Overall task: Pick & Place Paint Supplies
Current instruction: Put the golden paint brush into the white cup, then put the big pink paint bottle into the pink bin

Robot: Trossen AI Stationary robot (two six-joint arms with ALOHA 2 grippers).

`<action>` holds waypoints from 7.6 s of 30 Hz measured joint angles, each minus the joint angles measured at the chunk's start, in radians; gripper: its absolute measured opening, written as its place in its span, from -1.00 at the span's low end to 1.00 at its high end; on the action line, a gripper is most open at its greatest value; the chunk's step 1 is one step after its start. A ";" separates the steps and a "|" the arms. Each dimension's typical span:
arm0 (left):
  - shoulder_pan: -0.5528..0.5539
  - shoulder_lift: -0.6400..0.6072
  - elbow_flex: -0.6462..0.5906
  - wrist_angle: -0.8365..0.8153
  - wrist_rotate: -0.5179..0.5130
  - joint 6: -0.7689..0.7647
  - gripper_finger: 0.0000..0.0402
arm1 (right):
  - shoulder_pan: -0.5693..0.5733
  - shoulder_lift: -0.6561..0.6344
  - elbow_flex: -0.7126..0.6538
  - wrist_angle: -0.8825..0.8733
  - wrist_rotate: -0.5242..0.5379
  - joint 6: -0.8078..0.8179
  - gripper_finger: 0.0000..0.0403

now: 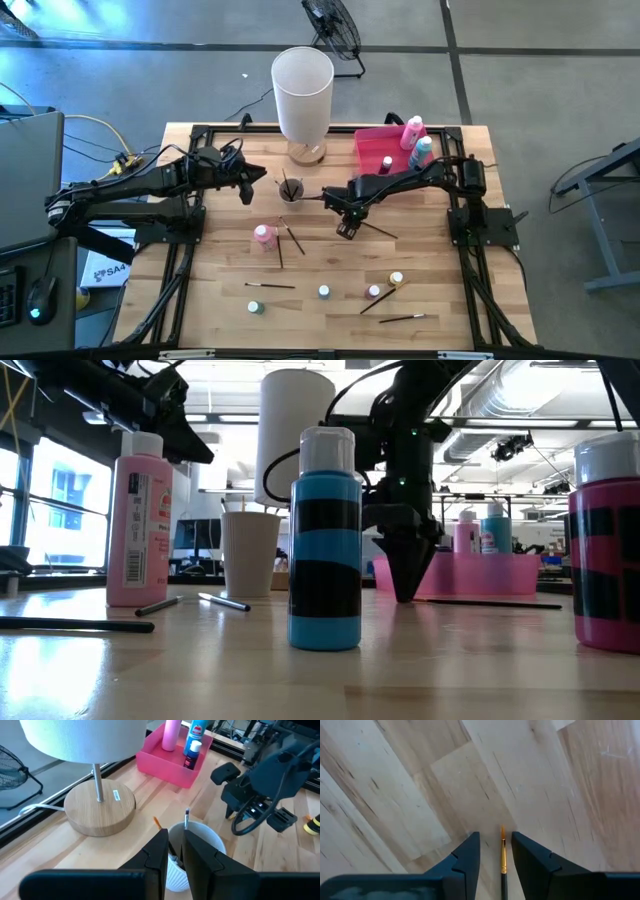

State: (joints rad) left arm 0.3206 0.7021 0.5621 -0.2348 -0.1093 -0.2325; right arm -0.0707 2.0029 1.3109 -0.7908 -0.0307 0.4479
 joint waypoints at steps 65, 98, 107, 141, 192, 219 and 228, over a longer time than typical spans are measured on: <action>0.000 -0.183 0.000 -0.003 -0.015 0.000 -0.73 | -0.107 -0.382 -0.003 0.754 -0.020 -0.051 -0.99; 0.000 -0.197 0.000 -0.001 -0.015 0.000 -0.73 | -0.015 -0.147 0.008 1.294 0.261 -0.242 -0.99; 0.000 -0.197 0.000 -0.003 -0.015 0.000 -0.73 | -0.008 -0.062 0.008 1.318 0.258 -0.297 -0.99; 0.000 -0.196 0.000 -0.003 -0.015 0.000 -0.73 | -0.016 0.002 0.008 1.164 0.211 -0.346 -0.98; 0.000 -0.197 0.000 -0.008 -0.016 0.000 -0.73 | 0.008 -0.665 0.008 0.518 0.316 -0.287 -0.94; 0.000 -0.197 0.000 -0.007 0.016 -0.001 -0.73 | 0.005 -0.659 -0.115 0.622 0.290 -0.262 -0.99; 0.000 -0.197 0.000 -0.007 0.022 0.000 -0.73 | 0.004 -0.661 -0.301 0.923 0.263 -0.207 -0.99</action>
State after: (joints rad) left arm 0.3204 0.5051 0.5621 -0.2420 -0.0872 -0.2329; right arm -0.0662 1.3422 1.0100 0.1321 0.2321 0.2413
